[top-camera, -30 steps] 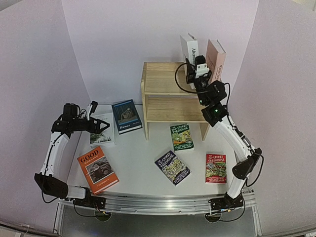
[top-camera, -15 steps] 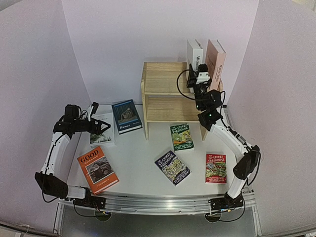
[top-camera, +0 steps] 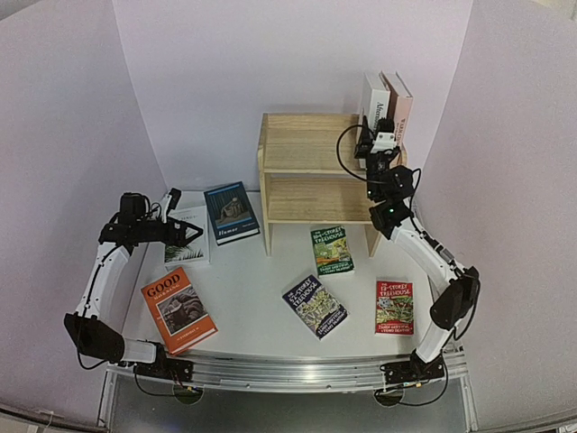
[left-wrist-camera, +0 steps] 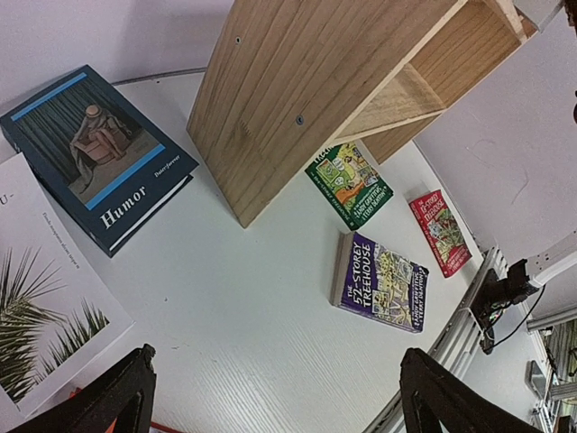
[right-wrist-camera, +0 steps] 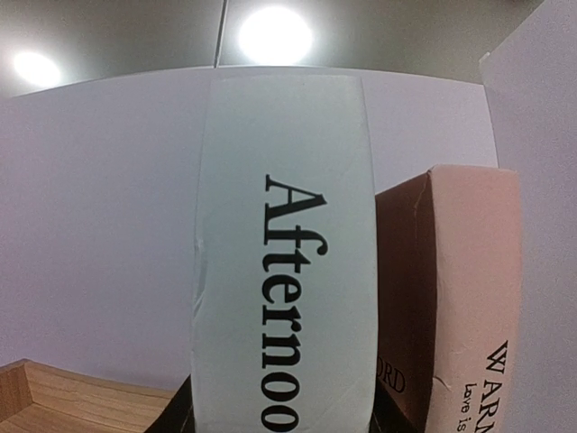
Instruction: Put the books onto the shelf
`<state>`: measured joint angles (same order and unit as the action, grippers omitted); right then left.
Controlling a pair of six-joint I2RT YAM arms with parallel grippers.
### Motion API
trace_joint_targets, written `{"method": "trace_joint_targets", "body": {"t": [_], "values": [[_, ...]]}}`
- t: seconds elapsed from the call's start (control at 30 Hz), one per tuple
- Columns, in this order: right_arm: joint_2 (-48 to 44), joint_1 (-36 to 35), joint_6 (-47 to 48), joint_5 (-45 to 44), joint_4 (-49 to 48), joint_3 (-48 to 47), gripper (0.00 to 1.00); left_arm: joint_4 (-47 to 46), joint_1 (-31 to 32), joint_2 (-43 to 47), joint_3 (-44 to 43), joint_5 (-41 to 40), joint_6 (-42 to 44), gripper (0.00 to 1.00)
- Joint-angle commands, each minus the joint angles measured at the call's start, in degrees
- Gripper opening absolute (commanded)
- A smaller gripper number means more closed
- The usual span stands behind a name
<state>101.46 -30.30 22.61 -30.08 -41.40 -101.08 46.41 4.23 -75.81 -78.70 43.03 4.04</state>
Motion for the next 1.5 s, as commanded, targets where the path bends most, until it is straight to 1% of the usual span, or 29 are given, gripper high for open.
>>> {"method": "trace_joint_targets", "body": {"t": [0.0,0.17,0.23,0.57,0.73,0.9,1.17,1.3,1.47], "values": [[-2.43,0.49,-1.74,-3.81,3.7,3.28,0.47,-1.46,0.06,0.98,0.45,1.35,0.27,0.94],[-4.64,0.4,-2.69,-3.85,3.65,5.11,0.57,-1.89,0.01,0.94,0.99,1.74,-0.05,0.94],[-5.29,0.25,-2.79,-4.31,3.68,5.48,0.58,-1.9,0.06,0.84,1.28,1.92,-0.08,0.94],[-7.18,-2.44,1.24,-7.11,3.26,5.98,0.59,-1.94,0.08,0.49,1.65,2.65,0.07,0.94],[-7.42,-5.15,6.2,-8.62,1.1,6.39,0.58,-1.64,0.04,0.58,2.18,2.66,0.58,0.94],[-7.25,-5.38,6.64,-10.69,0.21,6.34,0.5,-1.76,0.06,0.49,2.33,2.81,0.66,0.94],[-3.62,-4.85,9.29,-13.1,-0.06,2.96,0.43,-1.48,0.08,0.29,1.81,3.09,0.88,0.94],[-3.41,-3.09,7.53,-12.34,-0.02,3.06,0.34,-1.18,0.06,0.48,1.8,3.07,1.1,0.94],[-1.86,-2.6,9.12,-11.28,-0.02,1.08,0.33,-1.27,0.06,0.46,1.74,3.14,1.1,0.94]]}}
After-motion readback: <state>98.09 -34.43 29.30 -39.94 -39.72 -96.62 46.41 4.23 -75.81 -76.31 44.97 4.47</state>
